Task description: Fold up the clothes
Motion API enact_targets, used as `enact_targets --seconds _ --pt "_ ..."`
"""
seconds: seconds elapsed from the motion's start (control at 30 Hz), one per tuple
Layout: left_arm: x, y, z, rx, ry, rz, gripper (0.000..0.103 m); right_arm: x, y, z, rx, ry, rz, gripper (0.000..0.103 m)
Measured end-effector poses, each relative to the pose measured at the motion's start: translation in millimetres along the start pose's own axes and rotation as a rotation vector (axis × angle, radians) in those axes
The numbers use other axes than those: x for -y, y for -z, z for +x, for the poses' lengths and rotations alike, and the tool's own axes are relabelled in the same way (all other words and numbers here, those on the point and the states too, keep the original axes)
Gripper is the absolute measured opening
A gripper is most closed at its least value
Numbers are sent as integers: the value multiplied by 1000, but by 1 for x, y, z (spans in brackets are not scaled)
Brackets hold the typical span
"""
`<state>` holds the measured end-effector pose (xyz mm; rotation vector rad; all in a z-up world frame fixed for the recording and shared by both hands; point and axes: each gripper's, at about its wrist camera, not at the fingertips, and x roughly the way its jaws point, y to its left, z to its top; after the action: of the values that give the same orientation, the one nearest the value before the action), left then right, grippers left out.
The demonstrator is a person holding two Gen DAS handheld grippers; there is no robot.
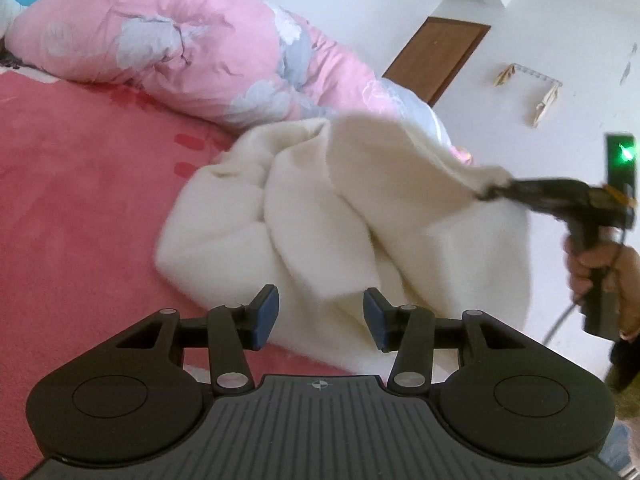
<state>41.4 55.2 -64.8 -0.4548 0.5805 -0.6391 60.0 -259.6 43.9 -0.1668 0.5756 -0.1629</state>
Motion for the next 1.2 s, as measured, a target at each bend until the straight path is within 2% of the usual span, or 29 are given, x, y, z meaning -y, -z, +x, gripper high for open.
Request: enact_targets --seconds 0.23,0.37,0.5,0.67,0.7,0.8,0.83,0.97,1.2 --pt "7 1 3 -28 -40 22 47 83 36 -21 -24 134 153 6" --pt "11 1 5 -44 -63 35 47 127 75 -26 -74 193 270 6" --pt "15 2 6 -60 -86 48 47 166 121 -20 -140 178 425 5" --pt "23 4 2 -115 -105 47 50 196 166 -7 -207 45 638 8" --pt "24 5 2 -133 -103 40 52 202 174 -8 -213 14 683 11" --pt "28 10 3 -181 -93 22 54 218 194 -17 -218 -41 780 35" --pt "31 12 3 -190 -84 20 56 223 199 -25 -211 -47 794 38" --pt "41 19 9 -217 -56 2 67 239 210 -58 -186 -50 780 39" --pt "45 21 30 -196 -83 -94 68 210 172 -87 -55 -213 666 41"
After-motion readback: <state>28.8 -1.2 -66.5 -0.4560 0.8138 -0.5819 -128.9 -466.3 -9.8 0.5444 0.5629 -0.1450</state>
